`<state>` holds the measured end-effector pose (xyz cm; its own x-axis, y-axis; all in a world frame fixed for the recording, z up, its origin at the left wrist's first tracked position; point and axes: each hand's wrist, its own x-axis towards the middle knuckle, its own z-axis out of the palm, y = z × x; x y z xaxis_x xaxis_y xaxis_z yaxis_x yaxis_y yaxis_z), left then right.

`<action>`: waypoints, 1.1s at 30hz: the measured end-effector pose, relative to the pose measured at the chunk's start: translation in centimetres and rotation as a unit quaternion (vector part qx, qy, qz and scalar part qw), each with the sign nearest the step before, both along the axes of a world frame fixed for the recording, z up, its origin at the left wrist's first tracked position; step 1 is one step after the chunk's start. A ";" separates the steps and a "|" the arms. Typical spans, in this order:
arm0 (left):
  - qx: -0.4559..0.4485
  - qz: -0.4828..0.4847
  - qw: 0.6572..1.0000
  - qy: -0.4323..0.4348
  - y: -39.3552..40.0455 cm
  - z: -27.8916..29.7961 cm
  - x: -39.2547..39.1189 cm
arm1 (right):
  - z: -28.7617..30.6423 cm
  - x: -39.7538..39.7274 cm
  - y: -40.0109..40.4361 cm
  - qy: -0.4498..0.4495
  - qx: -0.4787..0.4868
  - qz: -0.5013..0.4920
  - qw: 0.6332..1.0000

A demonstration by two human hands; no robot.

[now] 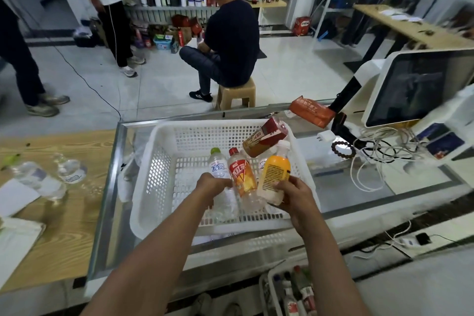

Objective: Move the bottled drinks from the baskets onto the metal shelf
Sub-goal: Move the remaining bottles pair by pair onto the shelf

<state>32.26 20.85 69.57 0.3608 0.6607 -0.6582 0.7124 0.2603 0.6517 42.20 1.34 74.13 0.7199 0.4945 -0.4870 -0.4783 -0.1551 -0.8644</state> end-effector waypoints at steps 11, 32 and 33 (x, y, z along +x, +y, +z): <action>-0.007 -0.048 0.993 -0.111 1.7 1.9 -2.3 | 0.3 -1.4 1.5 0.089 0.158 -0.058 0.982; -0.236 -0.137 0.868 -0.416 -3.6 7.4 0.8 | 3.7 -4.2 -1.3 -0.008 0.190 -0.178 0.966; -0.238 -0.153 0.863 -0.419 -4.2 7.6 1.1 | 4.0 -4.5 -2.0 -0.020 0.186 -0.203 0.961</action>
